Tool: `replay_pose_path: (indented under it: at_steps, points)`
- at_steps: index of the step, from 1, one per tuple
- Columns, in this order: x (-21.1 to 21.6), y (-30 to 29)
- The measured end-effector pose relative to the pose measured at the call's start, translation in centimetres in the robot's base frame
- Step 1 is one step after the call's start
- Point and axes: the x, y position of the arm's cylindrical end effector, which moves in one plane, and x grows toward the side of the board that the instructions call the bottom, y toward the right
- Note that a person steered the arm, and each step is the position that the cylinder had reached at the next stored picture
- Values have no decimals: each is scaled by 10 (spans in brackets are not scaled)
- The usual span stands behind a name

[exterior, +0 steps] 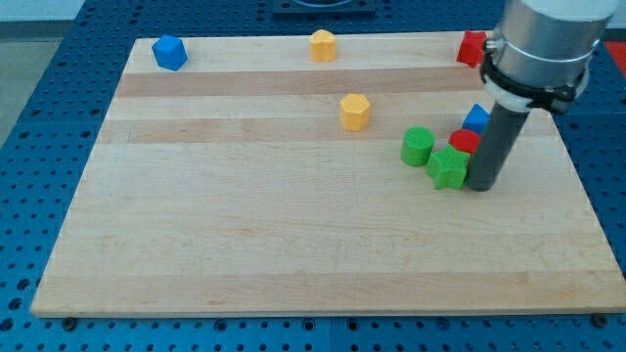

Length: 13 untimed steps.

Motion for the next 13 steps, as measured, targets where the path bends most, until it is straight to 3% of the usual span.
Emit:
replay_pose_path:
  at_steps: [5,10,13]
  points:
    - [-35,-67]
    - [-88,-82]
    - [-61,-131]
